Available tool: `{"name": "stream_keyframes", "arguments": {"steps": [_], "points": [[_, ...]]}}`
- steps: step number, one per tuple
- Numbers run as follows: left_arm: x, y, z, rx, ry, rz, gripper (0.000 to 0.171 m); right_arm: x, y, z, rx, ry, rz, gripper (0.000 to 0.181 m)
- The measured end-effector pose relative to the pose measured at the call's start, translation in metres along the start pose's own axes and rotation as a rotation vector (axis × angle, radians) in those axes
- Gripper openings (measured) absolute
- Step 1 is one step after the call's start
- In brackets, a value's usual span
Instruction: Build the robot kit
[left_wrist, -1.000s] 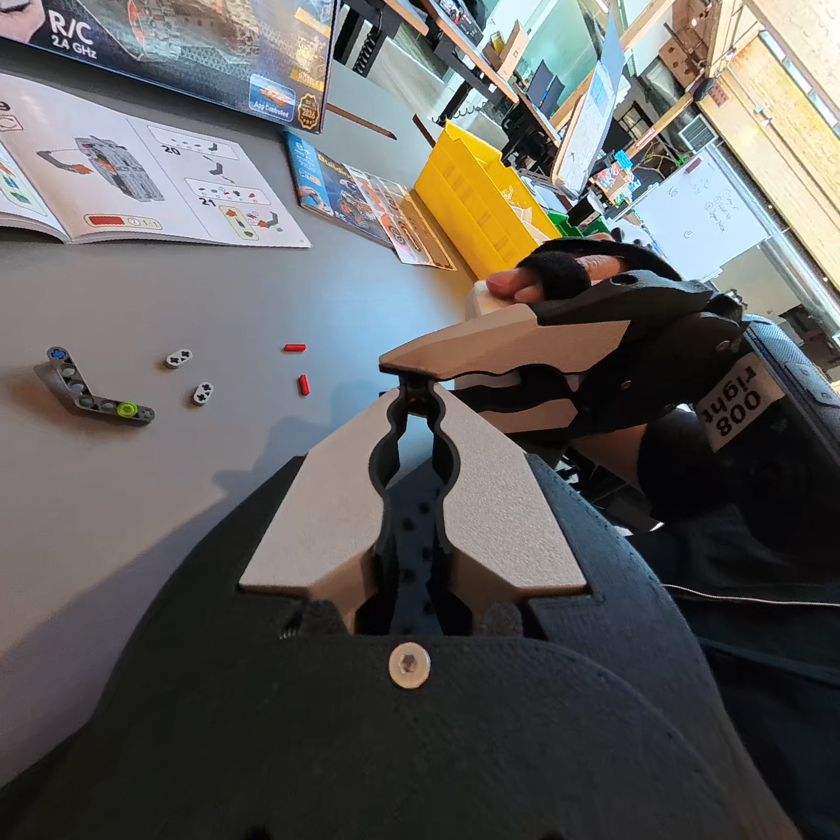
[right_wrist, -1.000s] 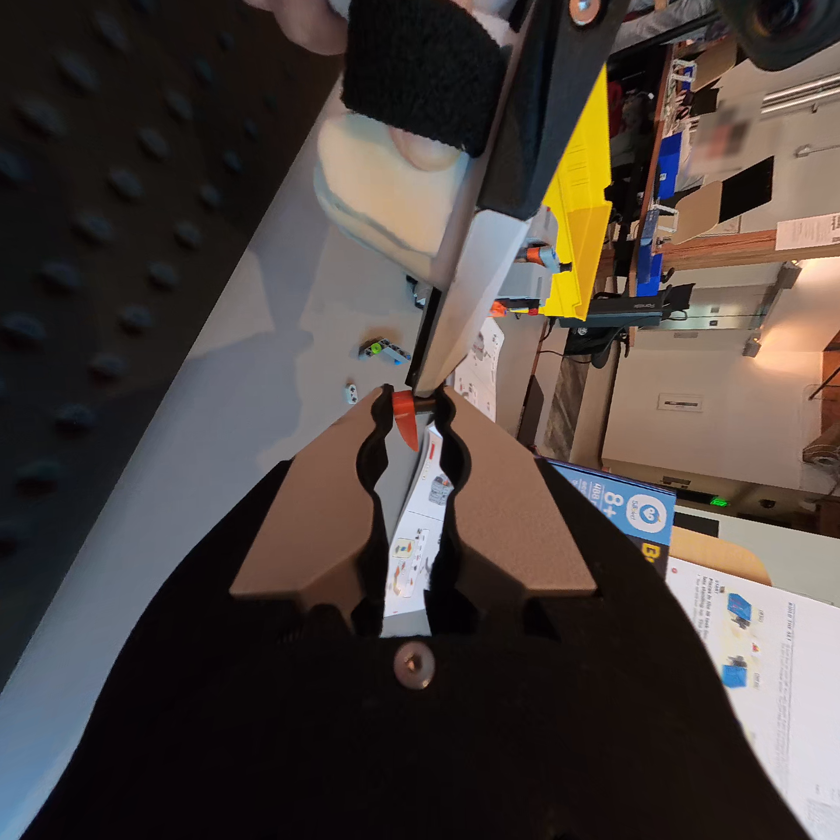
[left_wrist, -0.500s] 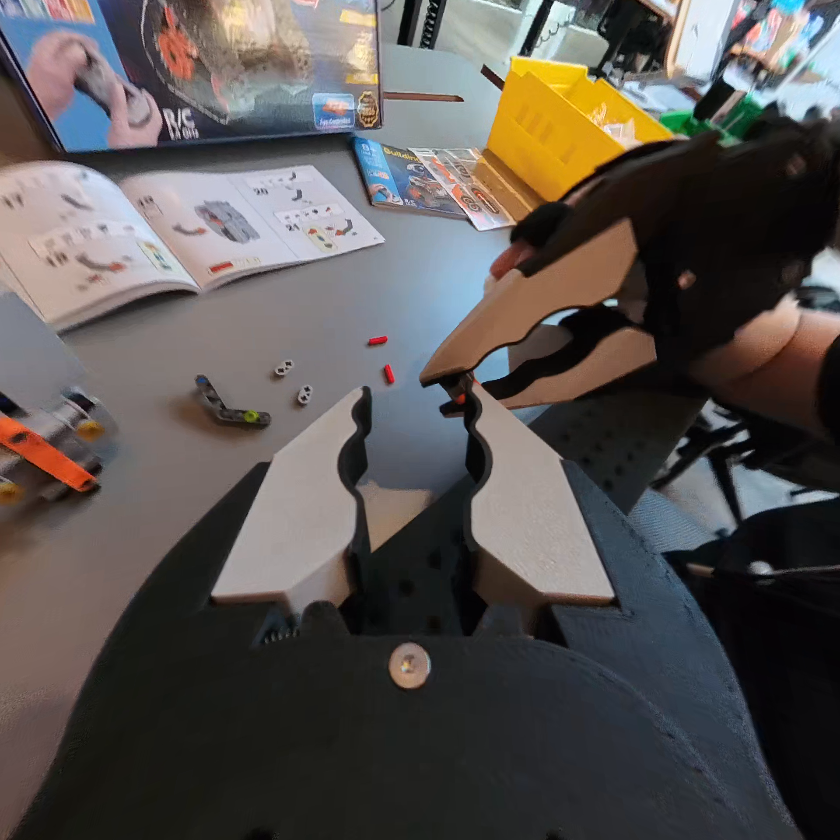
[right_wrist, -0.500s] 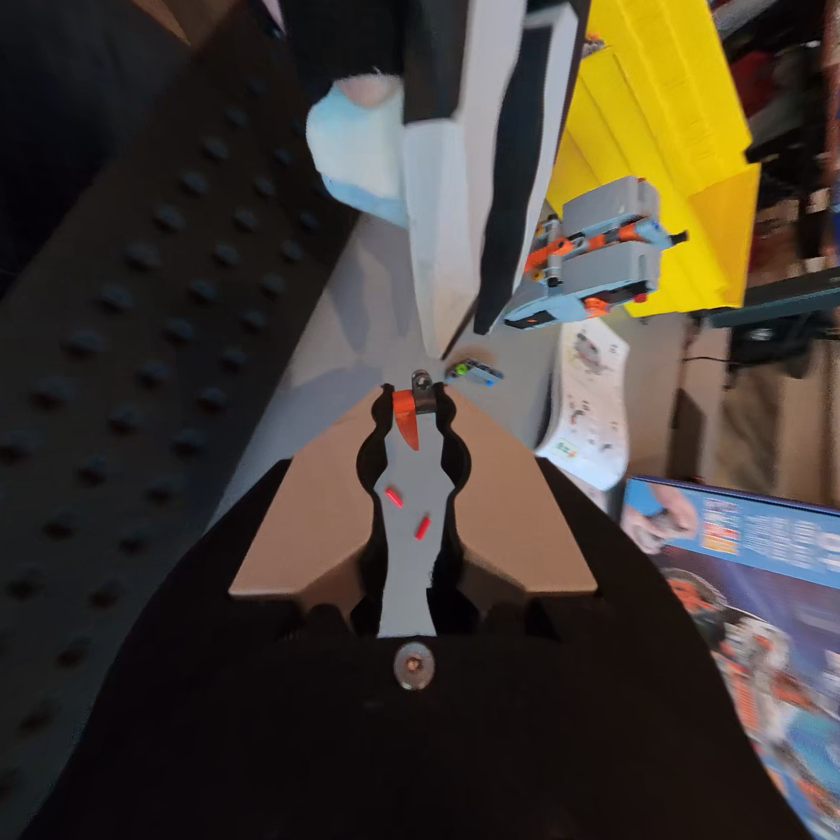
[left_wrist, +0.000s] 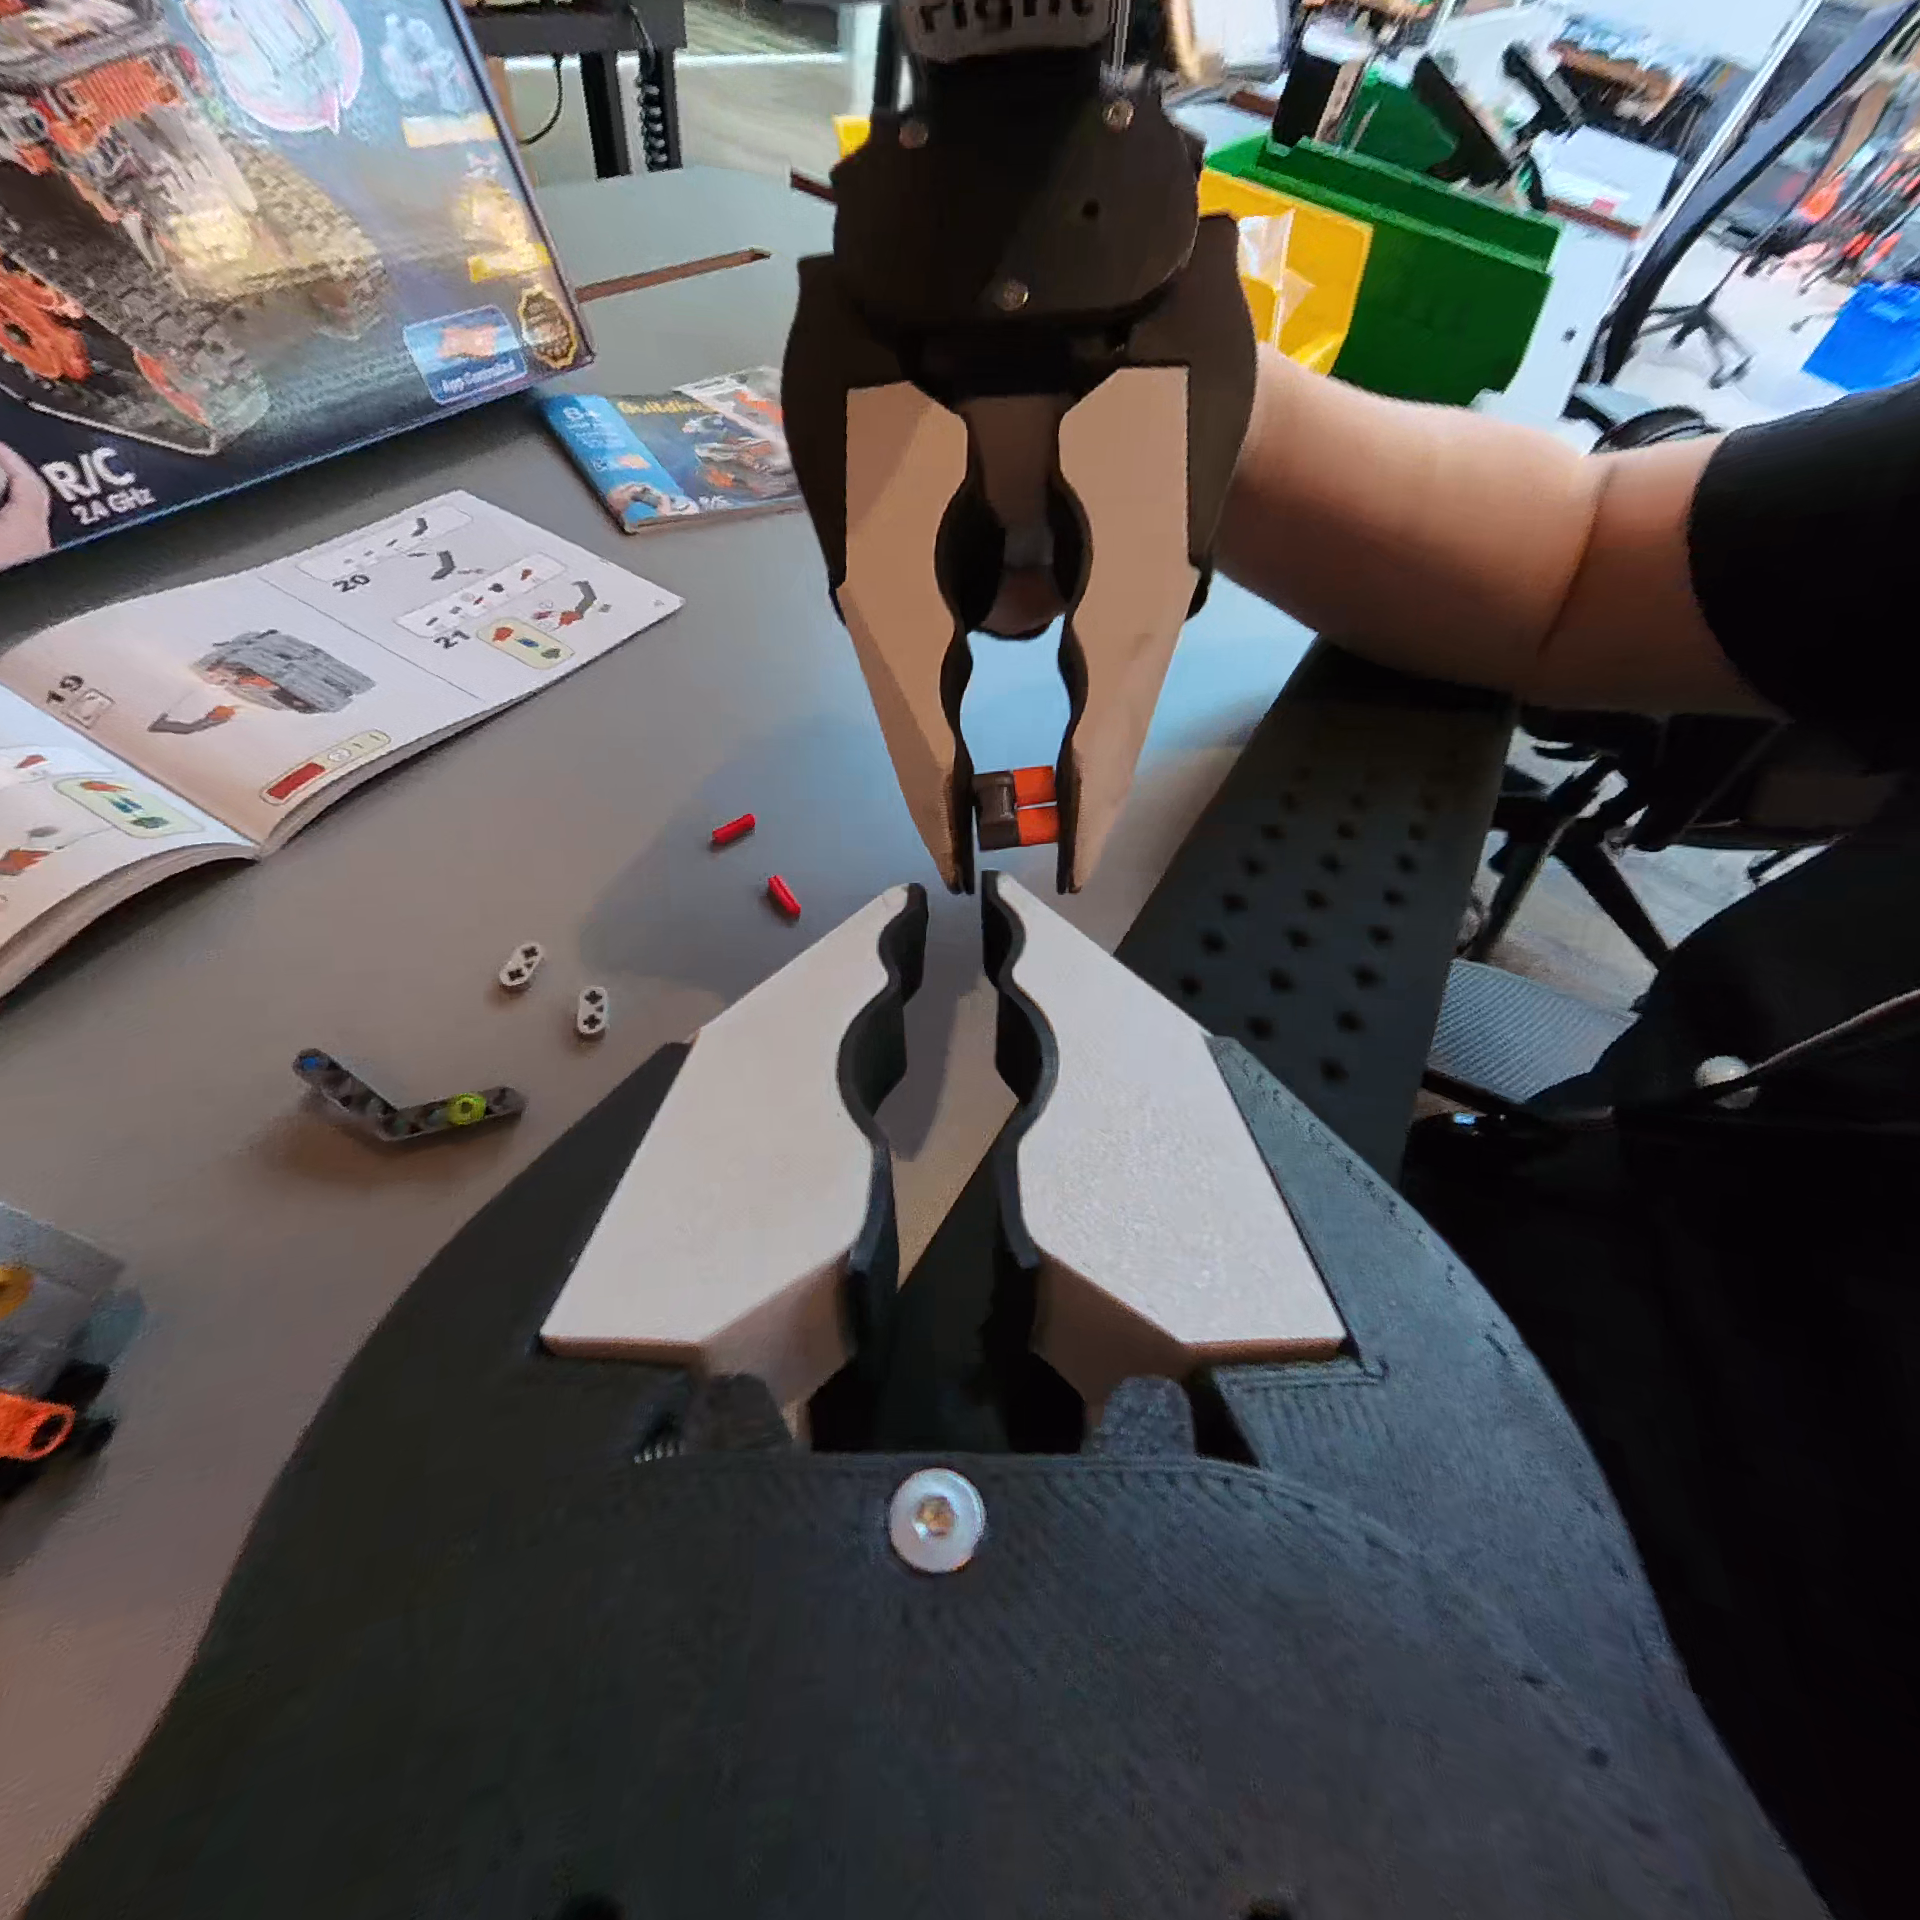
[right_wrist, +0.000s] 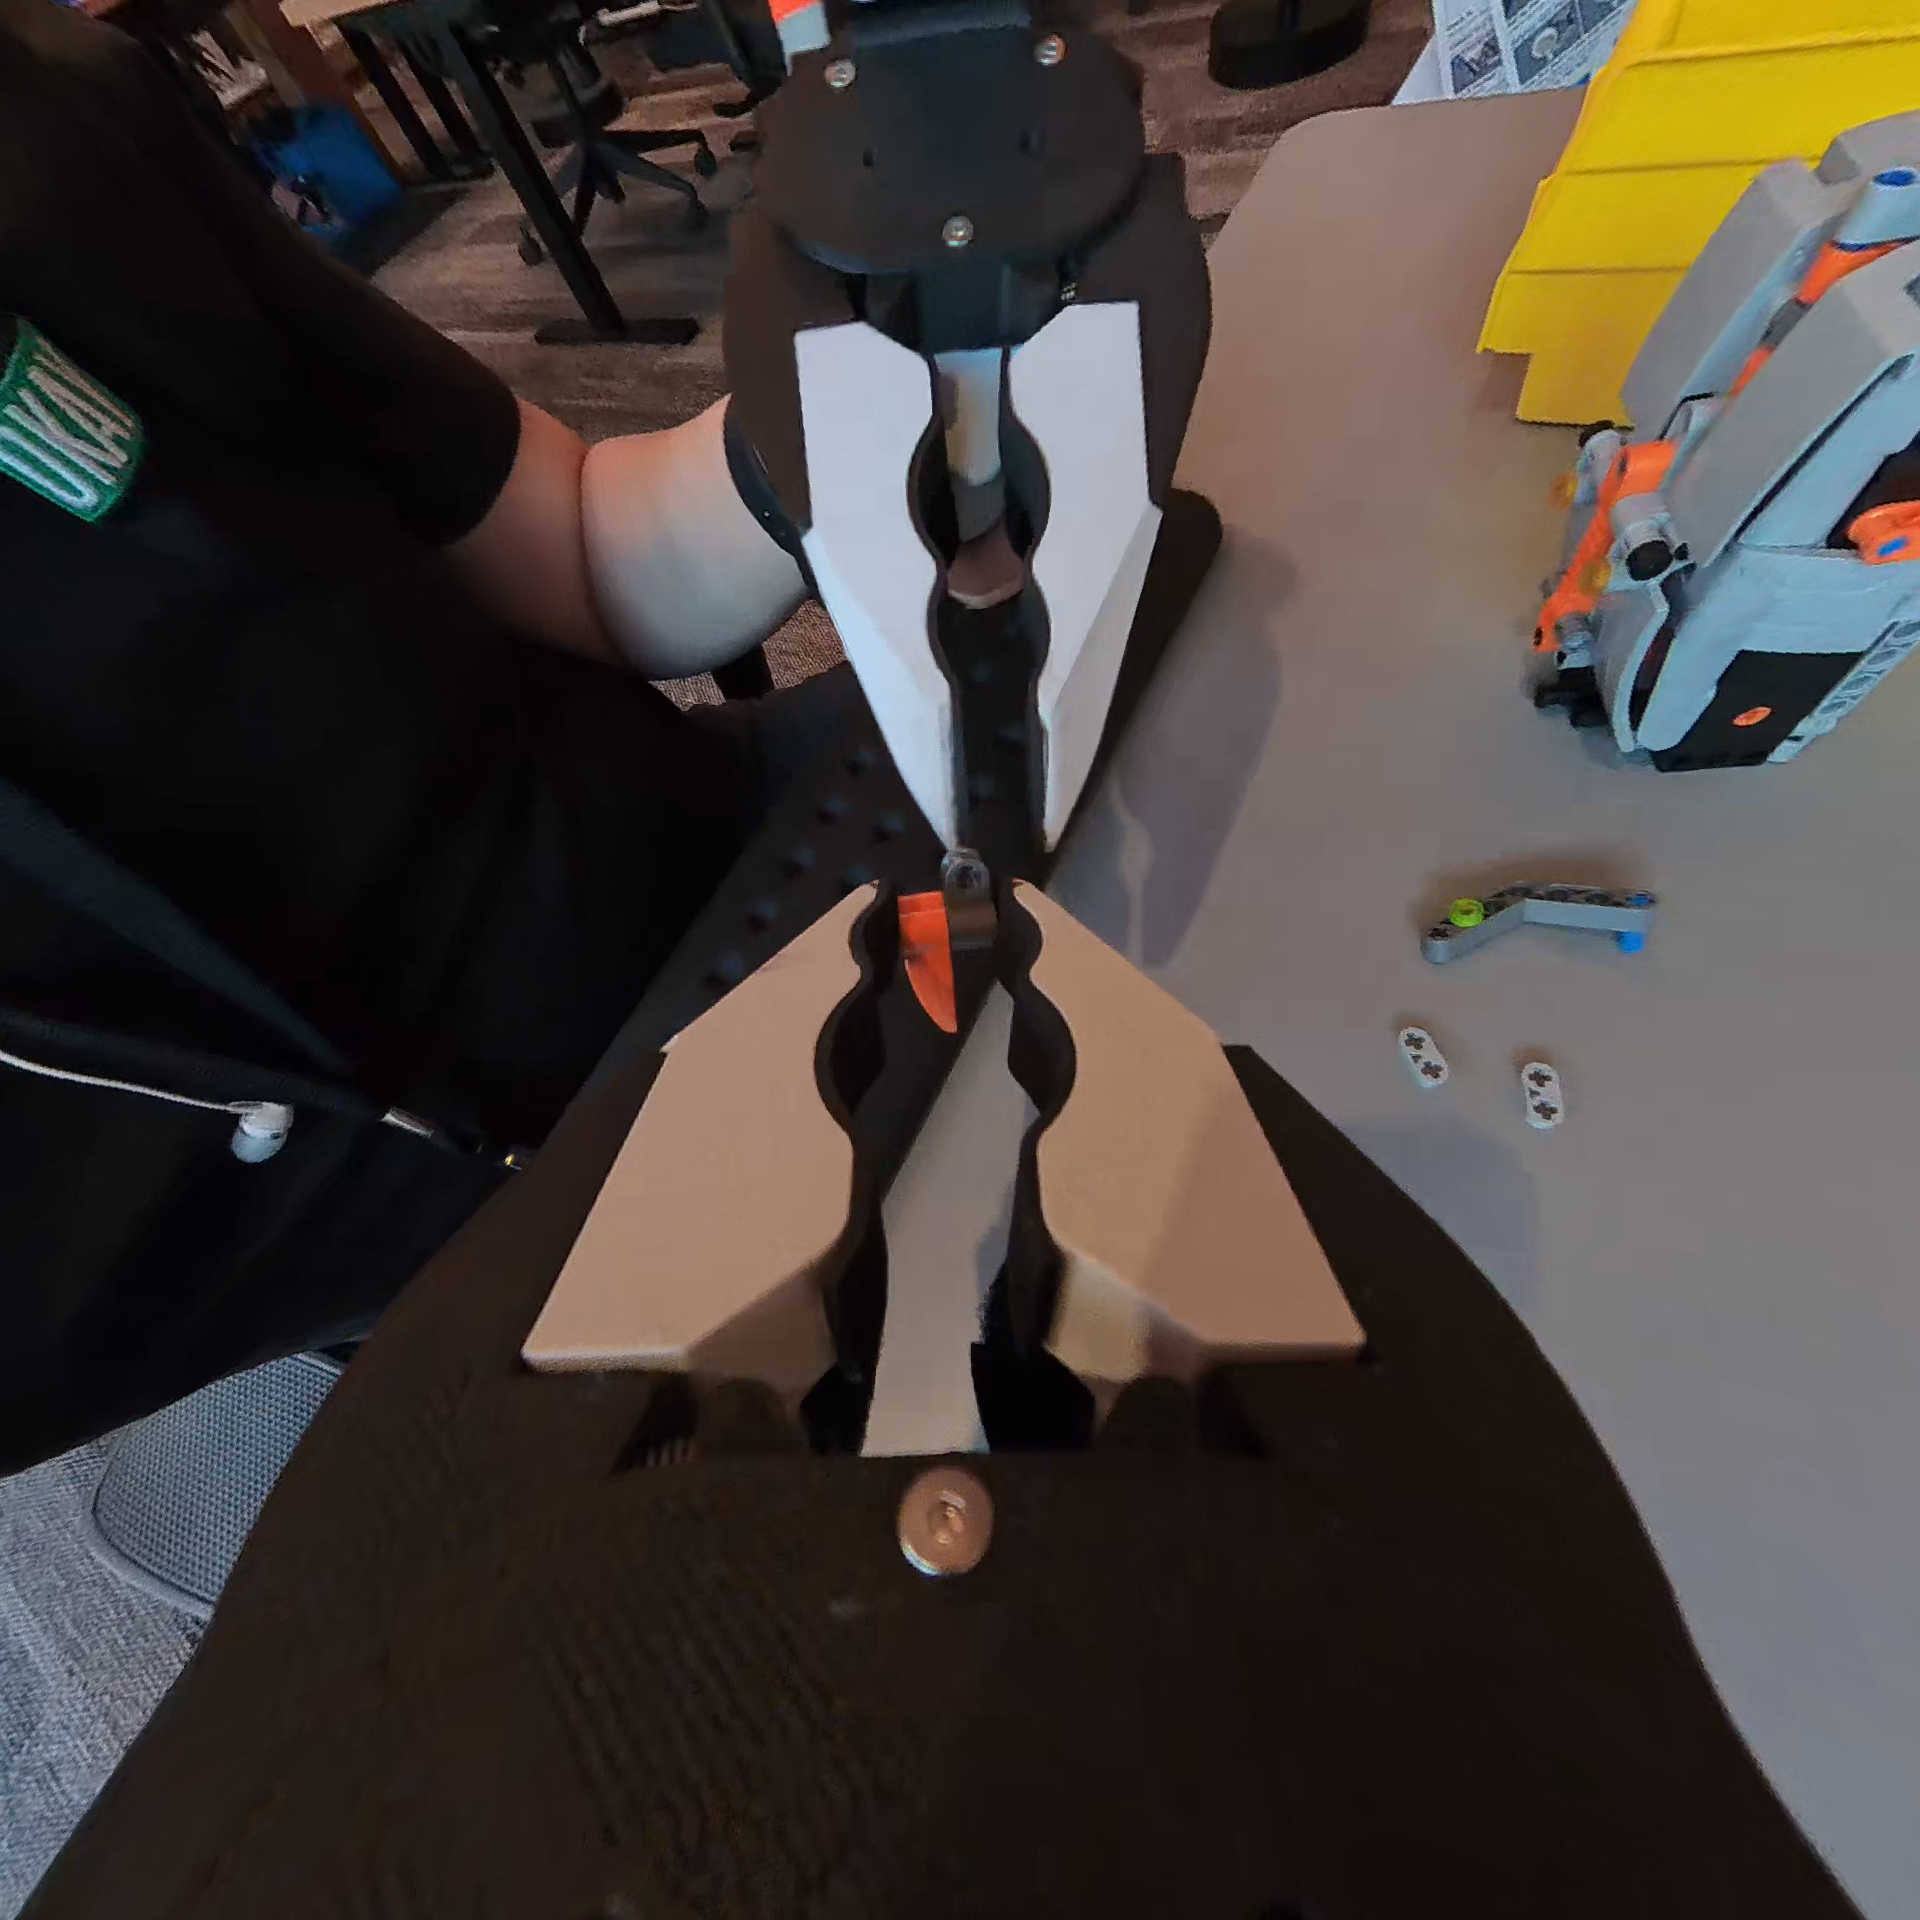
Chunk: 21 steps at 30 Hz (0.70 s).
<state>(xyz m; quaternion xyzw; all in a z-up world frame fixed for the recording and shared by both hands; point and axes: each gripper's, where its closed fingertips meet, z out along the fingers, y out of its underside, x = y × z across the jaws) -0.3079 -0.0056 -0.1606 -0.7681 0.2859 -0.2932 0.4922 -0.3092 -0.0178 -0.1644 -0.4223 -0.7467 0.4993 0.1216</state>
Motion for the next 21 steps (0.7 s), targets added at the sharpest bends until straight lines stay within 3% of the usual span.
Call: {"name": "stream_keyframes", "arguments": {"steps": [7,12,21], "points": [[0.01,-0.015,0.002,0.086,0.114,-0.063,0.014,0.002,0.003,0.002,-0.01,-0.013,0.037,0.018],[0.005,-0.009,0.009,0.017,0.021,0.041,0.003,0.004,0.01,0.005,-0.053,0.005,0.027,0.018],[-0.004,0.006,0.014,-0.09,-0.075,0.073,0.0,0.014,0.018,0.007,-0.091,0.058,0.03,0.017]]}}
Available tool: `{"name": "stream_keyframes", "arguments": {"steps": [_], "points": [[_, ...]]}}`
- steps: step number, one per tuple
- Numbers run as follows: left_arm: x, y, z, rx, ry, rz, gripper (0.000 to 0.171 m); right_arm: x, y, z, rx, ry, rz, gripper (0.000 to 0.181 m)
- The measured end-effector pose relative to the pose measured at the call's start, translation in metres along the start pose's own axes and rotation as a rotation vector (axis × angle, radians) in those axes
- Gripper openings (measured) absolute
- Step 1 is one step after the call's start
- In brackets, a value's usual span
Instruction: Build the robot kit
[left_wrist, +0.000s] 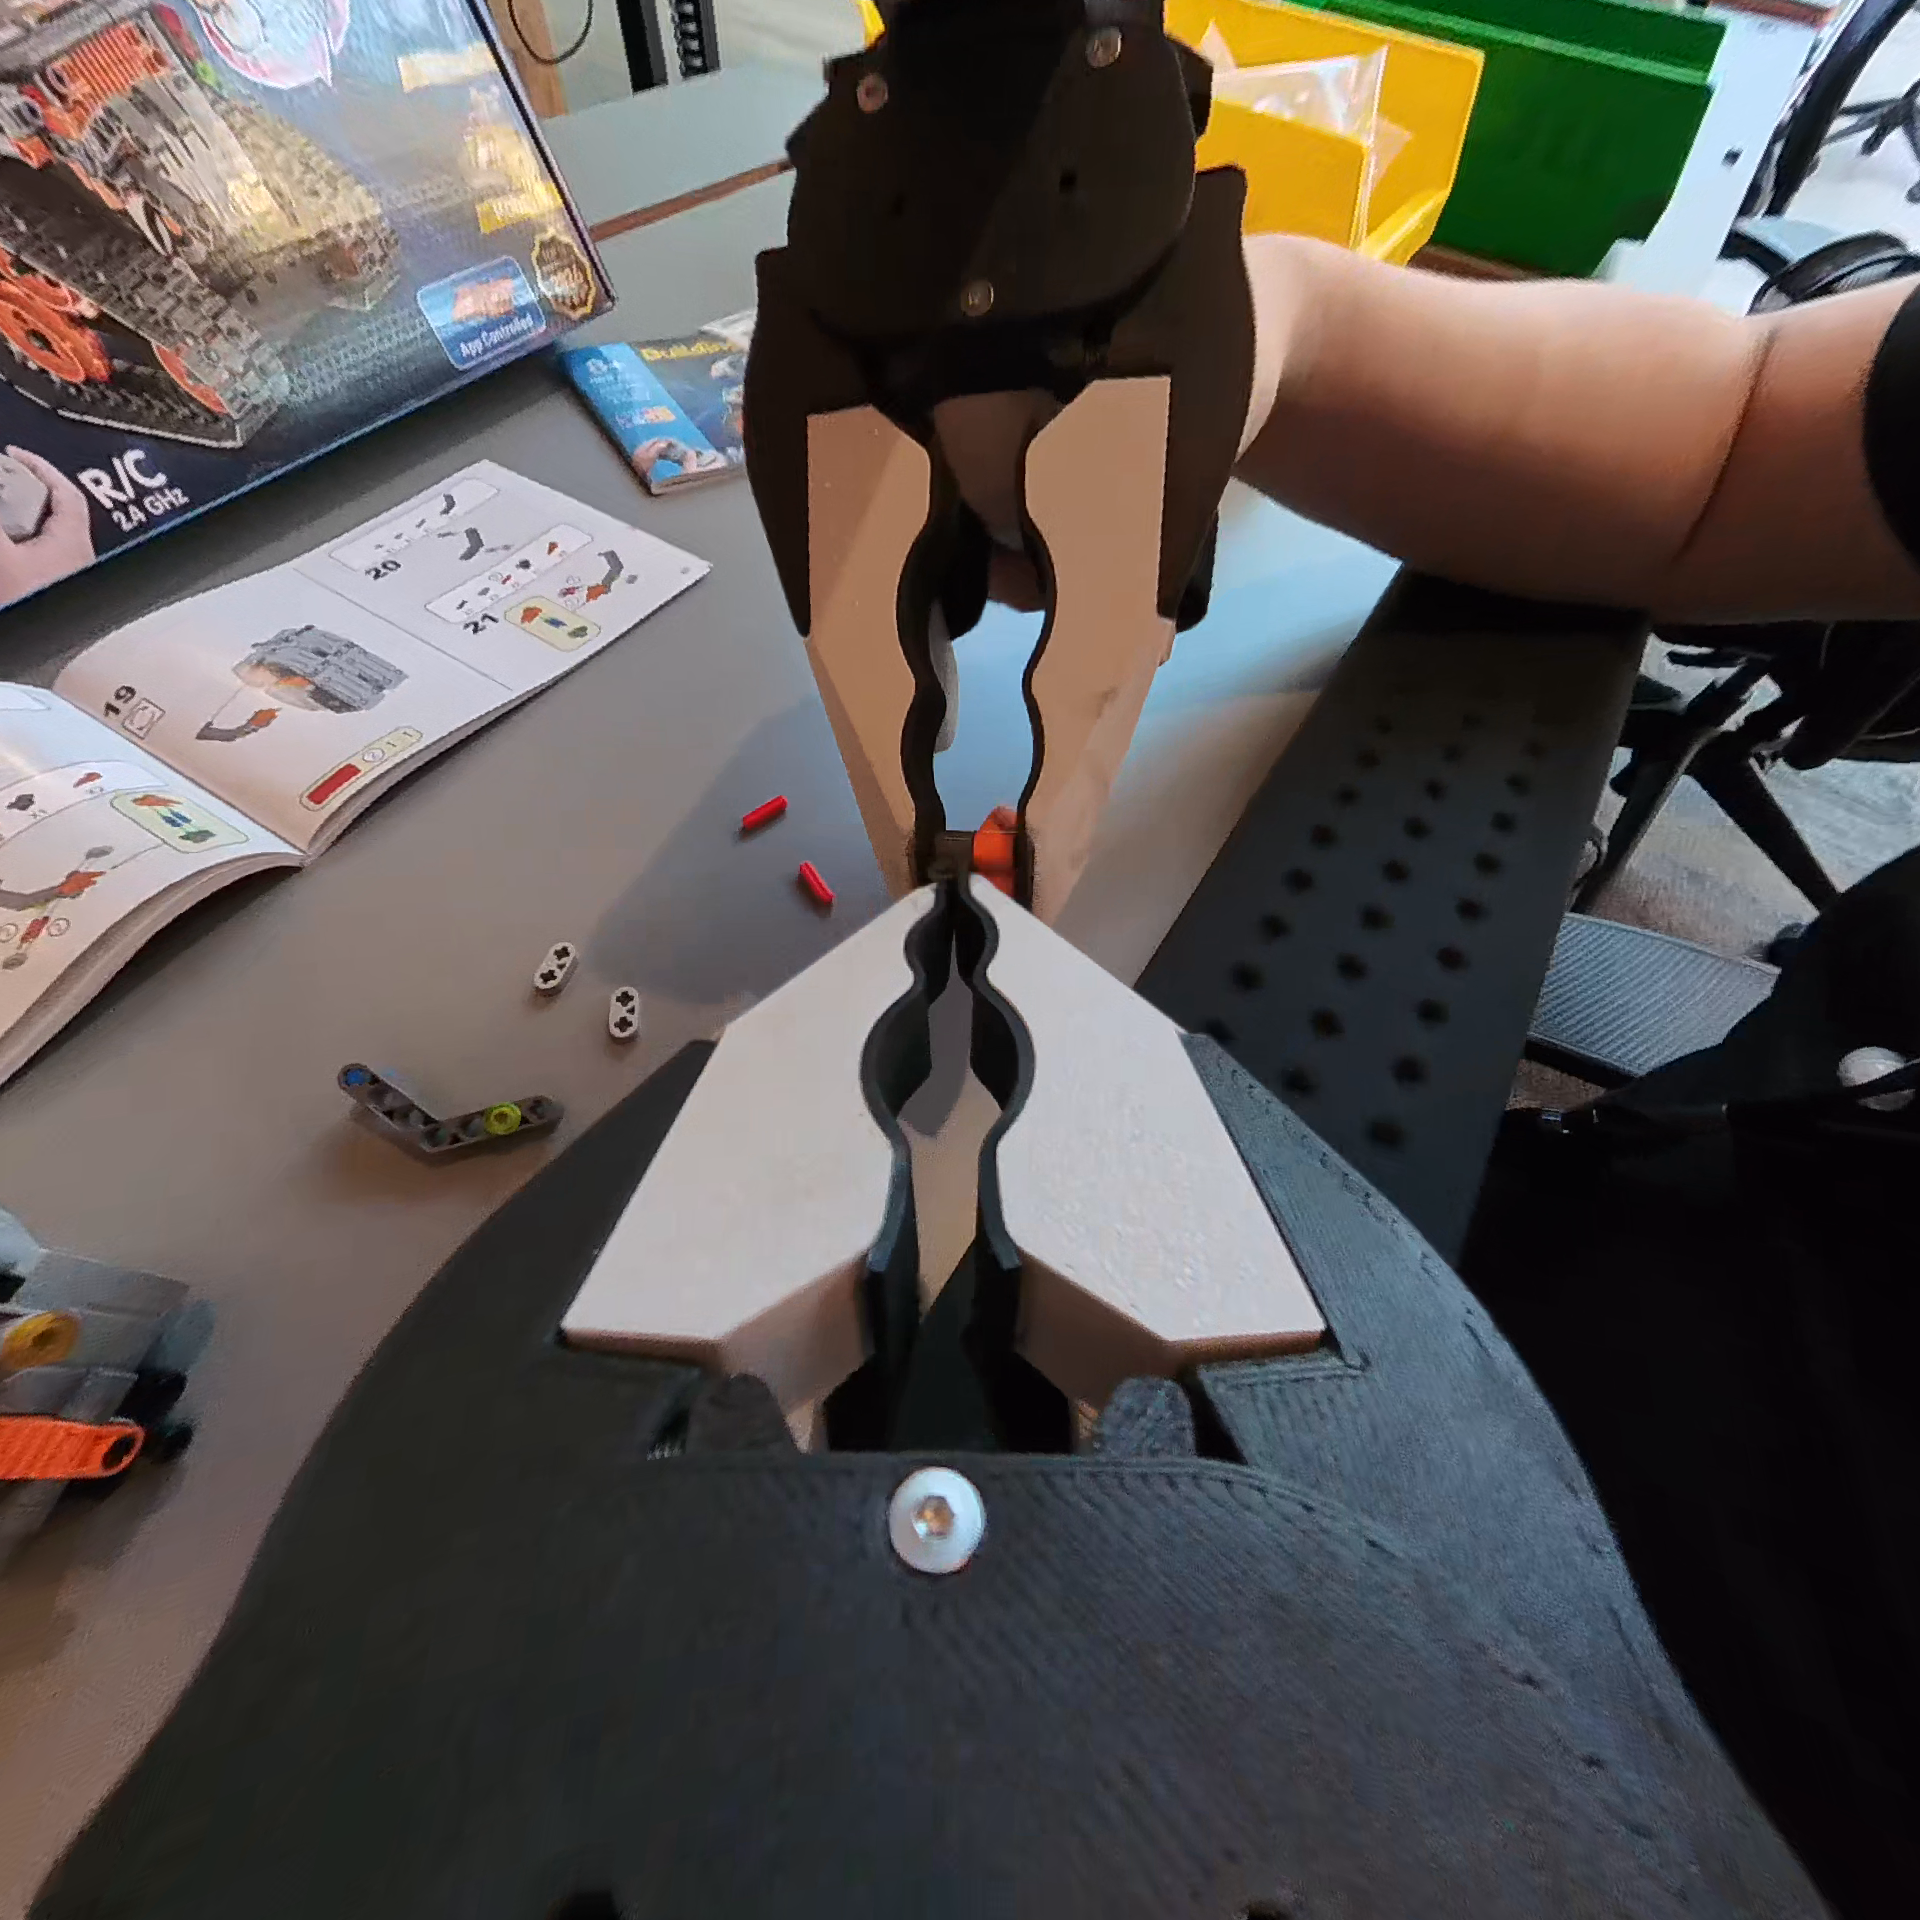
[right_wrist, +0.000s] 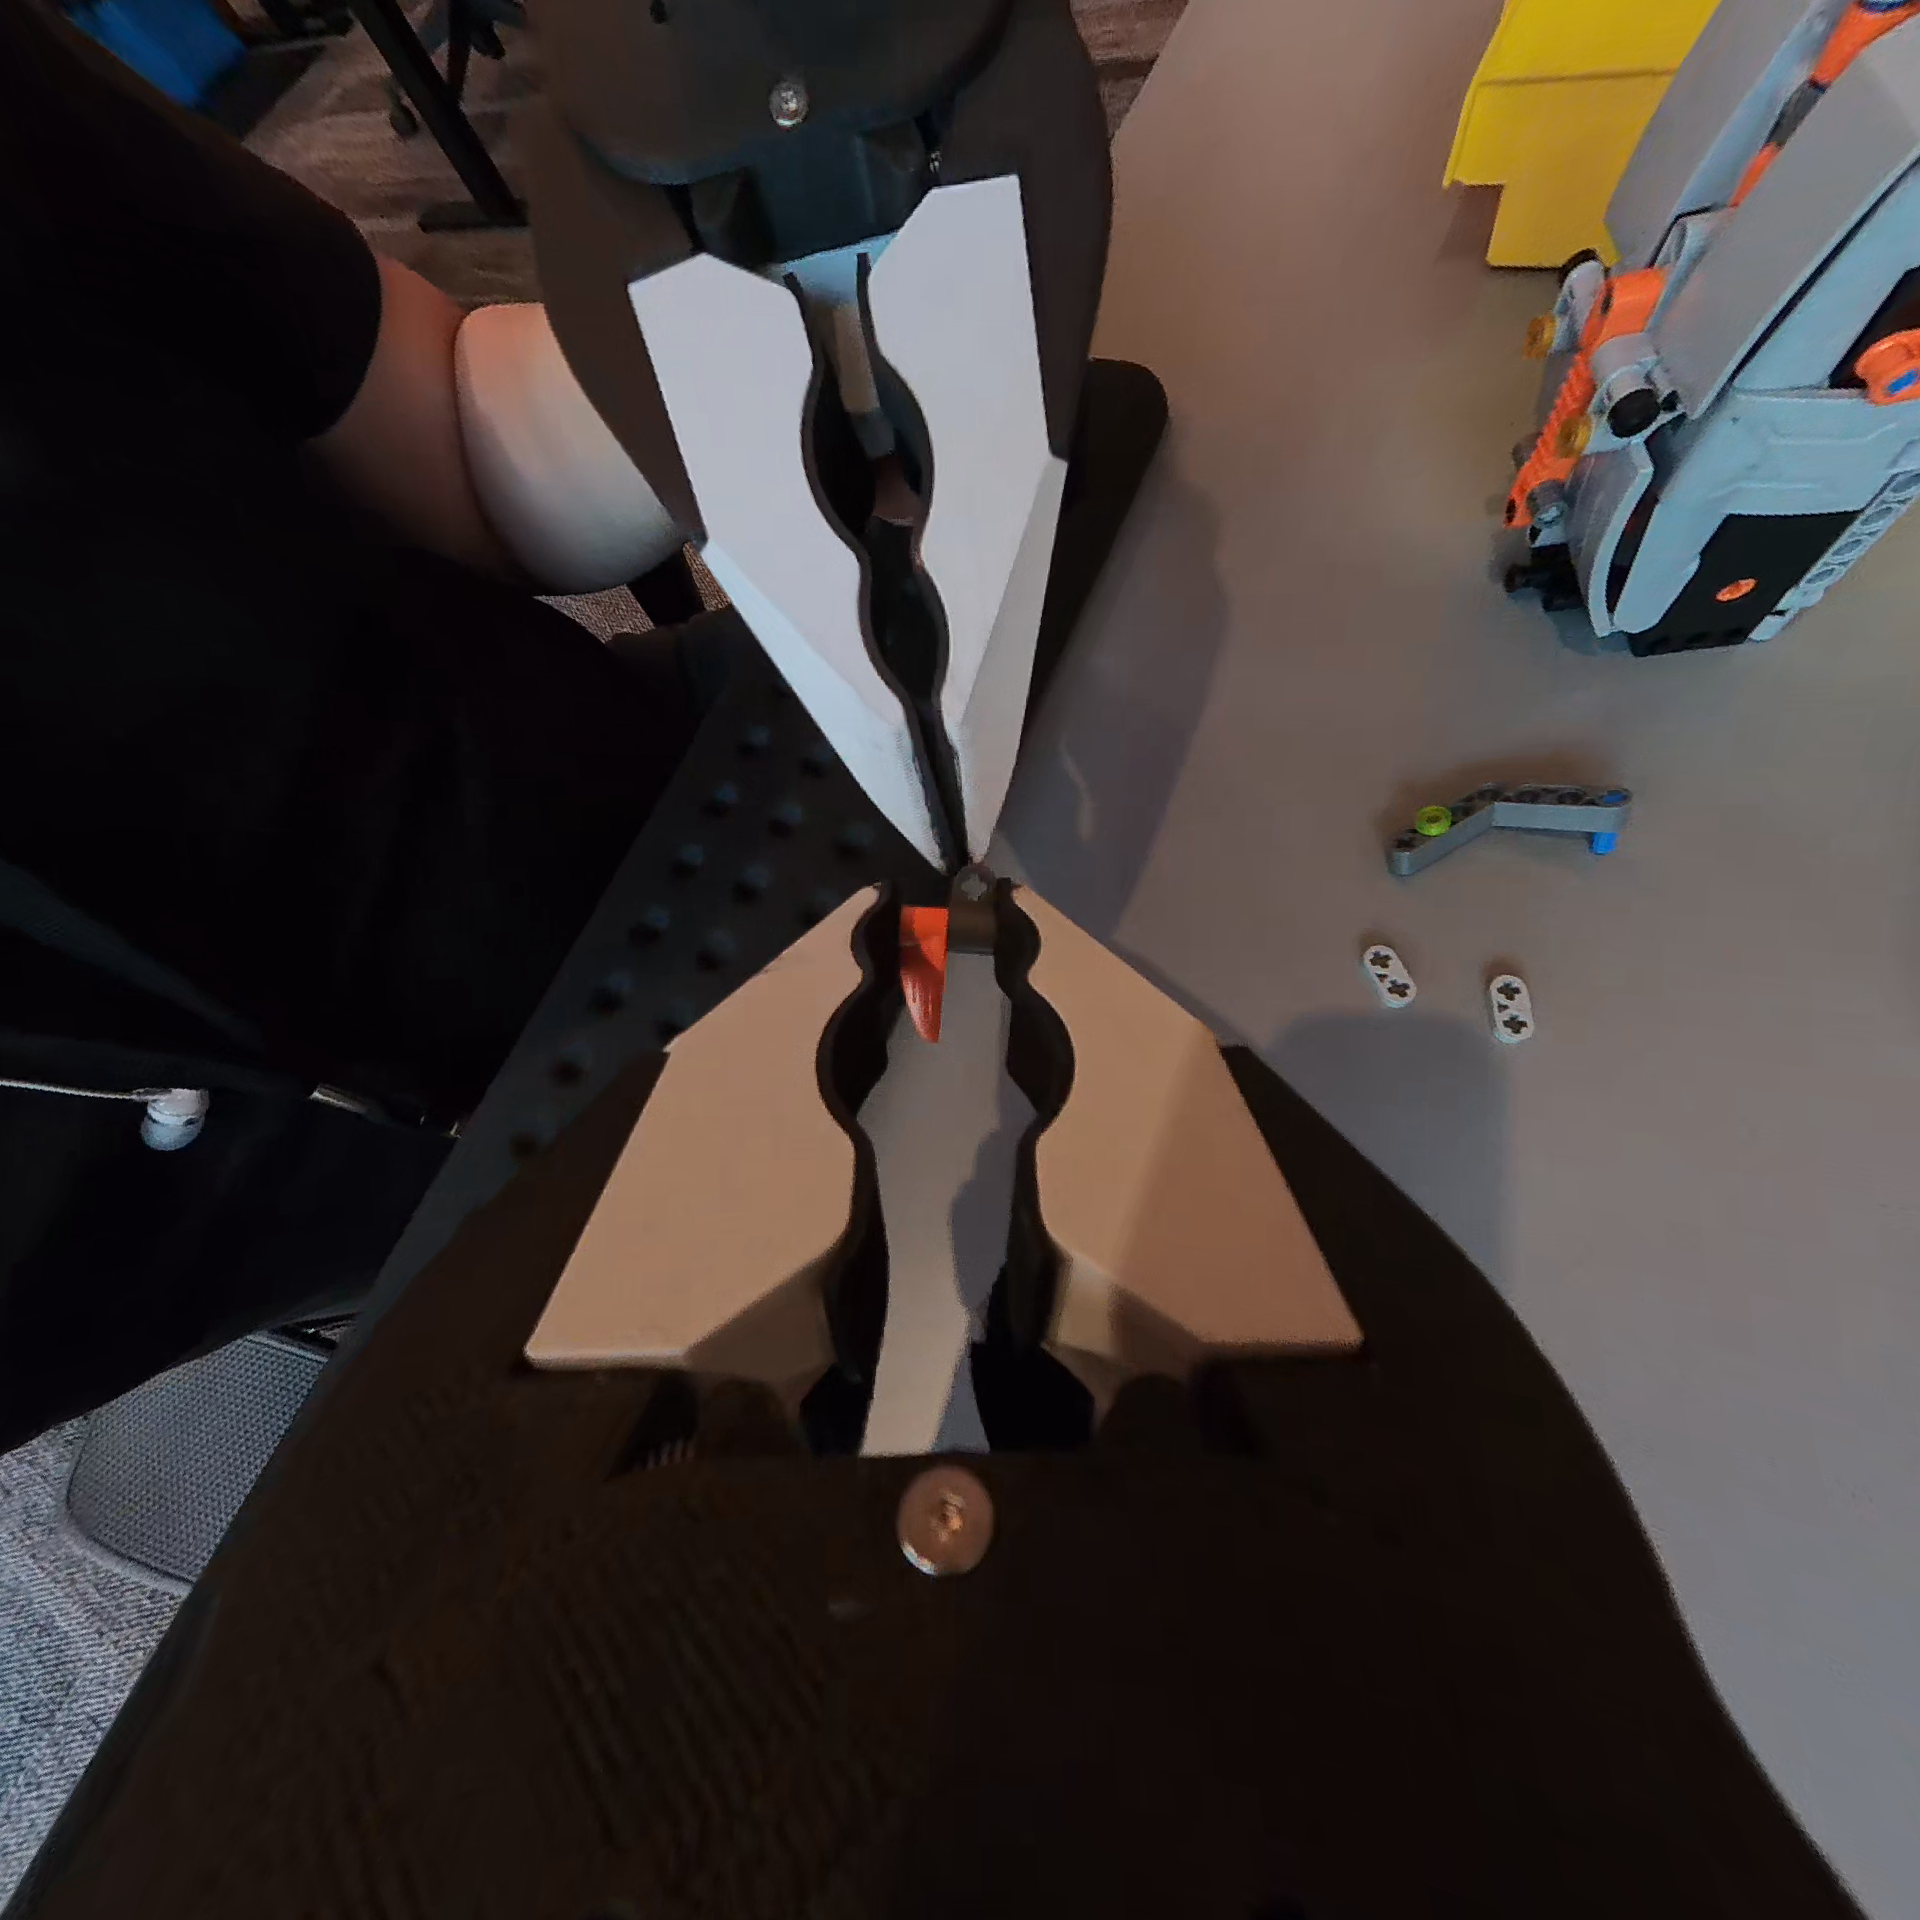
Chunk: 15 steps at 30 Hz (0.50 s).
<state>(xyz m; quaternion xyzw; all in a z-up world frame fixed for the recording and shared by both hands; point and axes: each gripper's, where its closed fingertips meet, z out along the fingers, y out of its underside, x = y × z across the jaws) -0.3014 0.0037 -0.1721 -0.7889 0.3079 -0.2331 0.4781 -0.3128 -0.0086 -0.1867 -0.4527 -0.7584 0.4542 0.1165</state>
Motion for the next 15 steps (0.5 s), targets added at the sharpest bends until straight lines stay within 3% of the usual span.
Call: {"name": "stream_keyframes", "arguments": {"steps": [6,11,15], "points": [[-0.007,0.003,0.002,0.006,0.015,-0.079,0.0,0.007,-0.003,0.001,0.058,0.017,-0.016,0.019],[-0.026,0.004,-0.003,0.062,0.014,-0.211,0.0,0.02,-0.008,0.0,0.132,0.096,-0.085,0.051],[-0.039,0.006,-0.009,0.098,0.035,-0.319,0.0,0.034,0.004,0.0,0.08,0.197,-0.165,0.043]]}}
